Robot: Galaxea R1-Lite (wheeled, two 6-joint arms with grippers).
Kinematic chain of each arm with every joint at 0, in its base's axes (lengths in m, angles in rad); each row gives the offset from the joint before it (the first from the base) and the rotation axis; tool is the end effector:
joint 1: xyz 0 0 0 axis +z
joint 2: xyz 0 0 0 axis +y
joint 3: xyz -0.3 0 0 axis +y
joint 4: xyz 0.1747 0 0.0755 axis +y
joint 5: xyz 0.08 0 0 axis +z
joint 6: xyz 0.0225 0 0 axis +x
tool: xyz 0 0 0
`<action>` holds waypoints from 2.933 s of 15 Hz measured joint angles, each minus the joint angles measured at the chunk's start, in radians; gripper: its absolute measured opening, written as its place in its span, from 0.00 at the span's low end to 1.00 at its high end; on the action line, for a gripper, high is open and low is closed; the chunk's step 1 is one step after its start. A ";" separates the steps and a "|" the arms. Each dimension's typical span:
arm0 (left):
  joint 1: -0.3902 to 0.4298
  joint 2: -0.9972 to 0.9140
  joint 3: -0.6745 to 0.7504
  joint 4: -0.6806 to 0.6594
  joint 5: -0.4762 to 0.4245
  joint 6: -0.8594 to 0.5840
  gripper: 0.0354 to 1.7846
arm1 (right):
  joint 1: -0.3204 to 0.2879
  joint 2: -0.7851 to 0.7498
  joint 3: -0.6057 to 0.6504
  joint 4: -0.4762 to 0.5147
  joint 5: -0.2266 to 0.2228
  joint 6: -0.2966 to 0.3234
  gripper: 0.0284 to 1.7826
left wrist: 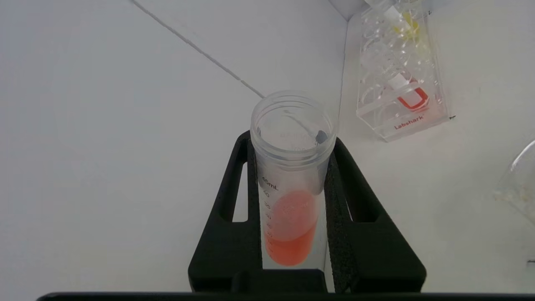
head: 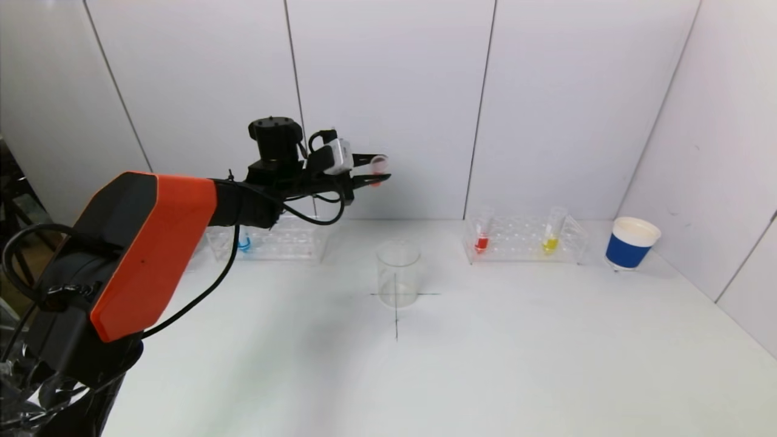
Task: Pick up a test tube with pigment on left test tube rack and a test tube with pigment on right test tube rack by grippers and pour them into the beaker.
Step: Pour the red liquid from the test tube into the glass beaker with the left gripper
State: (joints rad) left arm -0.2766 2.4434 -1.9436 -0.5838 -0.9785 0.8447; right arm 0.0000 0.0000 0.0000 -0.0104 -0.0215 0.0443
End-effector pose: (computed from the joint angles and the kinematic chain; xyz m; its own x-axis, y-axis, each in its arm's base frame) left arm 0.4870 -0.1577 0.1832 0.3086 -0.9500 0.0468 0.5689 0.2238 0.7914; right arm -0.0228 -0.0005 0.0766 0.9997 -0.0215 0.0104 0.0210 0.9988 0.0445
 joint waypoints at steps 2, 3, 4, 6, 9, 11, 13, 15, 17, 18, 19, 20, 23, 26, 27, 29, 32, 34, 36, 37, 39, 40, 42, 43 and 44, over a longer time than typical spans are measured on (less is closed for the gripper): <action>-0.001 0.009 0.033 -0.059 -0.015 0.056 0.24 | 0.000 0.000 0.000 0.000 0.000 0.000 0.99; -0.002 0.011 0.051 -0.096 -0.018 0.085 0.24 | 0.000 0.000 0.000 0.000 0.000 0.000 0.99; -0.003 0.013 0.065 -0.131 -0.020 0.101 0.24 | 0.000 0.000 0.000 0.000 0.000 0.000 0.99; -0.004 0.015 0.087 -0.185 -0.024 0.129 0.24 | 0.000 0.000 0.000 0.000 0.000 0.000 0.99; -0.013 0.015 0.121 -0.269 -0.025 0.163 0.24 | 0.000 0.000 0.000 0.000 0.000 0.000 0.99; -0.025 0.016 0.144 -0.329 -0.021 0.184 0.24 | 0.000 0.000 0.000 0.000 0.000 0.000 0.99; -0.037 0.024 0.162 -0.392 -0.016 0.205 0.24 | 0.000 0.000 0.000 0.000 0.000 0.000 0.99; -0.040 0.034 0.172 -0.429 -0.016 0.218 0.24 | 0.000 0.000 0.000 0.000 0.000 0.000 0.99; -0.041 0.042 0.181 -0.442 -0.017 0.229 0.24 | 0.000 0.000 0.000 0.000 0.000 0.000 0.99; -0.042 0.045 0.185 -0.444 -0.017 0.233 0.24 | 0.000 0.000 0.000 0.000 0.000 0.000 0.99; -0.042 0.047 0.189 -0.444 -0.018 0.242 0.24 | 0.000 0.000 0.000 0.000 0.000 0.000 0.99; -0.043 0.050 0.193 -0.447 -0.018 0.252 0.24 | 0.000 0.000 0.000 0.000 0.000 0.000 0.99; -0.044 0.054 0.210 -0.464 -0.023 0.273 0.24 | 0.000 0.000 0.000 0.000 0.000 0.000 0.99; -0.043 0.056 0.221 -0.465 -0.028 0.318 0.24 | 0.000 0.000 0.000 0.000 0.000 0.000 0.99; -0.043 0.056 0.223 -0.464 -0.034 0.324 0.24 | 0.000 0.000 0.000 0.000 0.000 0.000 0.99; -0.044 0.056 0.226 -0.455 -0.037 0.325 0.24 | 0.000 0.000 0.000 0.000 0.000 0.000 0.99; -0.043 0.056 0.227 -0.431 -0.042 0.343 0.24 | 0.000 0.000 0.000 0.000 0.000 0.000 0.99; -0.044 0.055 0.227 -0.392 -0.043 0.384 0.24 | 0.000 0.000 0.000 0.000 0.000 0.000 0.99; -0.043 0.053 0.227 -0.353 -0.044 0.431 0.24 | 0.000 0.000 0.000 0.000 0.000 0.000 0.99; -0.043 0.053 0.227 -0.337 -0.044 0.450 0.24 | 0.000 0.000 0.000 0.000 0.000 0.000 0.99; -0.042 0.050 0.228 -0.320 -0.044 0.472 0.24 | 0.000 0.000 0.000 0.000 0.000 0.000 0.99; -0.042 0.049 0.228 -0.309 -0.044 0.487 0.24 | 0.000 0.000 0.000 0.000 0.000 0.000 0.99; -0.042 0.048 0.231 -0.277 -0.044 0.530 0.24 | 0.000 0.000 0.000 0.000 0.000 0.000 0.99; -0.042 0.045 0.237 -0.260 -0.044 0.553 0.24 | 0.000 0.000 0.000 0.000 0.000 0.000 0.99; -0.042 0.040 0.243 -0.244 -0.044 0.571 0.24 | 0.000 0.000 0.000 0.000 0.000 0.000 0.99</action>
State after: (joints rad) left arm -0.3189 2.4834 -1.7004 -0.8279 -1.0221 1.4162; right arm 0.0000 0.0000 0.0000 -0.0104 -0.0211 0.0443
